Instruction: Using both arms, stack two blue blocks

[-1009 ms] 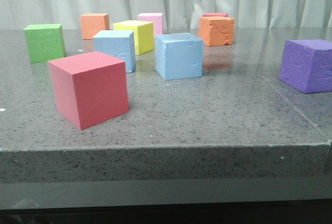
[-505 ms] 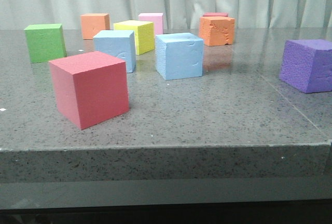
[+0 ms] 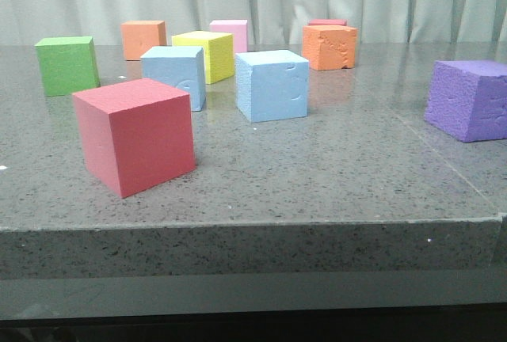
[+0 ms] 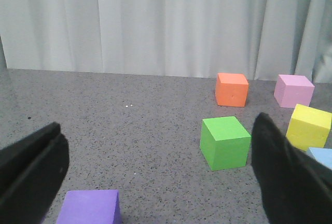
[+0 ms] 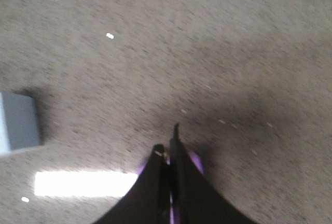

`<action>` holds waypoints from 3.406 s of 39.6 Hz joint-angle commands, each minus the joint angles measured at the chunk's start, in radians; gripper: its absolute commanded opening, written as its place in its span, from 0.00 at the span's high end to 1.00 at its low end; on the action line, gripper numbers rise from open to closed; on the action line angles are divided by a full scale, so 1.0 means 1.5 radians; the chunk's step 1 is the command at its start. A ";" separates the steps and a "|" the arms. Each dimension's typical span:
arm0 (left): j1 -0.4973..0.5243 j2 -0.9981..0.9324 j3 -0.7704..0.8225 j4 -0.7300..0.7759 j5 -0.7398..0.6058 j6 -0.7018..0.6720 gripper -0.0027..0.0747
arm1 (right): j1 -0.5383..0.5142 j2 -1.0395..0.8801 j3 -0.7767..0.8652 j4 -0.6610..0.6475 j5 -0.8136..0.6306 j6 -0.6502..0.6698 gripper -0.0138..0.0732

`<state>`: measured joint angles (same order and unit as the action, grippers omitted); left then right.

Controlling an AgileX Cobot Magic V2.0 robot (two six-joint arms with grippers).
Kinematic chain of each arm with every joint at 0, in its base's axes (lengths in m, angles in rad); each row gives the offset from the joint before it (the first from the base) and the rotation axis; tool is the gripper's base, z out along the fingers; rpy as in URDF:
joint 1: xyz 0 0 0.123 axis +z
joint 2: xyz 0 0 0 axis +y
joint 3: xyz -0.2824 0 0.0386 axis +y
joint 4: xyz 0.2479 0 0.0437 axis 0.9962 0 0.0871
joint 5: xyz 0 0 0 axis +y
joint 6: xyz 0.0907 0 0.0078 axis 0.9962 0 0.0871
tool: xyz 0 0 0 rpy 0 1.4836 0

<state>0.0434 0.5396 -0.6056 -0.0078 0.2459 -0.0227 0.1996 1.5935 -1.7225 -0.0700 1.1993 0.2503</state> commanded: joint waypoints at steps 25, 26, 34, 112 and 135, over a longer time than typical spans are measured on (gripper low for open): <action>0.000 0.007 -0.024 0.000 -0.056 -0.001 0.07 | -0.058 -0.528 0.628 0.004 -0.380 -0.068 0.91; 0.000 0.007 -0.024 0.000 -0.056 -0.001 0.07 | -0.058 -0.546 0.650 0.004 -0.394 -0.068 0.91; 0.000 0.007 -0.024 0.000 -0.056 -0.001 0.07 | -0.058 -0.701 0.774 0.004 -0.474 -0.068 0.92; -0.338 0.849 -0.759 -0.053 0.418 -0.118 0.07 | -0.058 -0.759 0.826 0.015 -0.528 -0.068 0.92; -0.338 0.891 -0.761 -0.051 0.435 -0.122 0.09 | -0.058 -0.759 0.826 0.015 -0.528 -0.068 0.92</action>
<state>-0.4548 1.9289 -1.7125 -0.0803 0.9294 -0.1979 0.1182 0.4520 -0.4593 -0.0437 0.4859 0.1541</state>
